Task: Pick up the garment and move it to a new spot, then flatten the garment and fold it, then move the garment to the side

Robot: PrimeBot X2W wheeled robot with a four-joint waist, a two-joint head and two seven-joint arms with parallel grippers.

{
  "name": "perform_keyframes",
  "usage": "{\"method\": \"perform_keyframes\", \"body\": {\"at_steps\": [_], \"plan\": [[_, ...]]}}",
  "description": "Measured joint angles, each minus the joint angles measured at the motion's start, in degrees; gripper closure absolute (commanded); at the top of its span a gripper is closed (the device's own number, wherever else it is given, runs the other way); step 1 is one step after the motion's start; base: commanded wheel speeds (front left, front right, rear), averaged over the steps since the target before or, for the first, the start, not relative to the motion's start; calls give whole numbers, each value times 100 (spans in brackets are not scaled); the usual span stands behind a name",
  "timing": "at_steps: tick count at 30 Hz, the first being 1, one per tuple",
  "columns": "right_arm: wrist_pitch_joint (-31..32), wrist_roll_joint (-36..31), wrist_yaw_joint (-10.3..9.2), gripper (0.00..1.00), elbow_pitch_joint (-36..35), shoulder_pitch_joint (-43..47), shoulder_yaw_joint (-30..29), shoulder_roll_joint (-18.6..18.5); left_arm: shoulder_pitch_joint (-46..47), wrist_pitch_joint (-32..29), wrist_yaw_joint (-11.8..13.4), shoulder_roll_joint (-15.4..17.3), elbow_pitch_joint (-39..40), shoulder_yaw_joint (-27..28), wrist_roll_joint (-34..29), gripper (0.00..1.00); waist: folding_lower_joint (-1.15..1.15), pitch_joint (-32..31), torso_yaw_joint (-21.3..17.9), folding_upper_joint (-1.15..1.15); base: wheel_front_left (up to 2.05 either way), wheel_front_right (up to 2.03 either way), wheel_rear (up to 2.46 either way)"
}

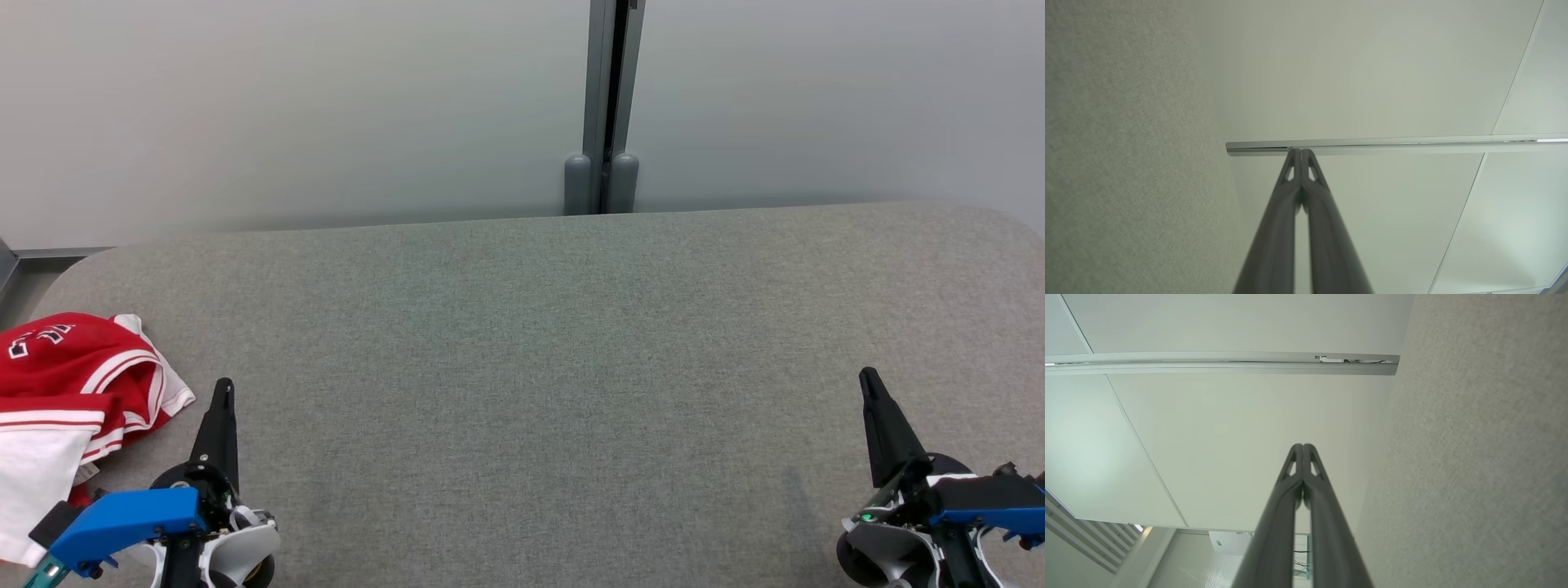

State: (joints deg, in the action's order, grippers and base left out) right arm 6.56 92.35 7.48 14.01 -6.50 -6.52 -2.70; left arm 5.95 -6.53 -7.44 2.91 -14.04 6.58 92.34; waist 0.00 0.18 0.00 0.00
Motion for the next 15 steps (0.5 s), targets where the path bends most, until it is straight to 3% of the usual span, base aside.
{"method": "perform_keyframes", "body": {"at_steps": [15], "plan": [[0,0,0,100,0,0,0,0,0,0,0,0,0,0,0,100,0,0,0,0,0,0,0]]}}
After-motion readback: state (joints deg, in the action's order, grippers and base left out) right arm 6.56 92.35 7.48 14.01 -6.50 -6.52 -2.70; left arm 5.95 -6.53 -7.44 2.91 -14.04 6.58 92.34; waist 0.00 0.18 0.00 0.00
